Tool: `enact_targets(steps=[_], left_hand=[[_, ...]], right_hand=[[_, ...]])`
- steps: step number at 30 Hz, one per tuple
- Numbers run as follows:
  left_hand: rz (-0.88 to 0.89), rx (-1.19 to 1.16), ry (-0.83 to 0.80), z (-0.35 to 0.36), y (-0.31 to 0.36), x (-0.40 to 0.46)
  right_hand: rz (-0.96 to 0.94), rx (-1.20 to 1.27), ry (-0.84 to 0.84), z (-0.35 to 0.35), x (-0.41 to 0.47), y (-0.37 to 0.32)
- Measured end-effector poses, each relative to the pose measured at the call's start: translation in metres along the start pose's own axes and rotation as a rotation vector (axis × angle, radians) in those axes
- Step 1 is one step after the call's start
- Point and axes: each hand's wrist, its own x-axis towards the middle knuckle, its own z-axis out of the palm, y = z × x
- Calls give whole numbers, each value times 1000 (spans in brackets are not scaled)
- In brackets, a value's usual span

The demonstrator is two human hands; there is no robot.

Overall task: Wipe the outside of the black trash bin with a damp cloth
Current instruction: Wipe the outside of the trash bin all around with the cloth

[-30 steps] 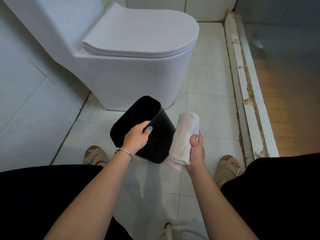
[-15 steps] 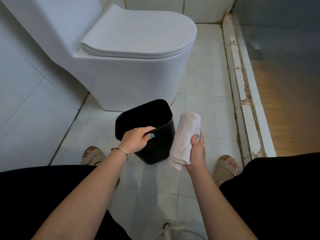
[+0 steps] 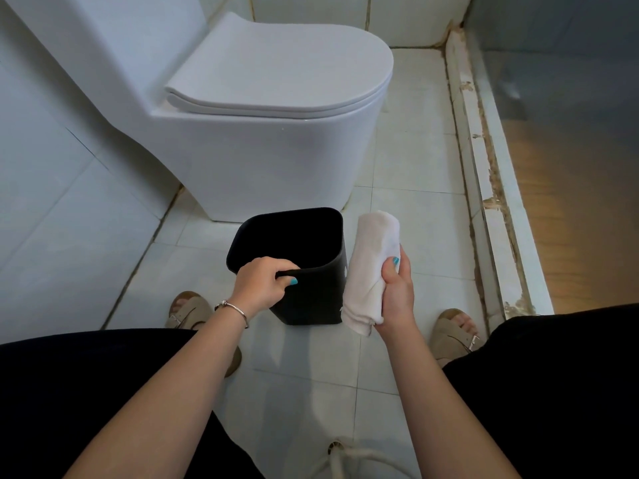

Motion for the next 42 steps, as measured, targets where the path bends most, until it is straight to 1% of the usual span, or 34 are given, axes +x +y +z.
enact_targets(steps=[3,9,12,14,16,17,19,21,22,24,26,27,35,39,42], left_hand=[[0,-78,-33,-1,4,5],[30,-145,-56,-7,7,8],[46,-251,-81,-7,18,8],[2,-406,-150,-7,32,11],[-93,-675,-253,-12,47,15],[-121,-773,-291,-14,53,17],[-158,-864,-295,-15,60,23],[-244,-911,-244,-15,68,28],[-278,-907,-202,-15,73,29],[-280,-772,-105,-13,76,34],[-262,-630,-80,-7,72,39],[-253,-603,-77,-6,71,40],[-239,-696,-30,-11,56,40],[-278,-581,12,-21,51,39],[-334,-508,18,-26,50,41]], right_hand=[[-12,-45,-45,11,-2,-2],[11,-29,-67,21,-3,-2],[15,-17,-84,25,-5,0],[24,-9,-97,28,-7,2],[36,-7,-116,32,-10,6],[41,-6,-125,34,-11,8],[48,-9,-138,37,-15,11],[59,6,-148,38,-18,11],[63,15,-154,39,-19,12],[75,15,-162,39,-20,13],[93,16,-156,41,-22,15],[112,25,-161,42,-22,16],[112,-53,-194,47,-25,15],[122,-77,-206,46,-27,15],[135,-51,-189,45,-30,13]])
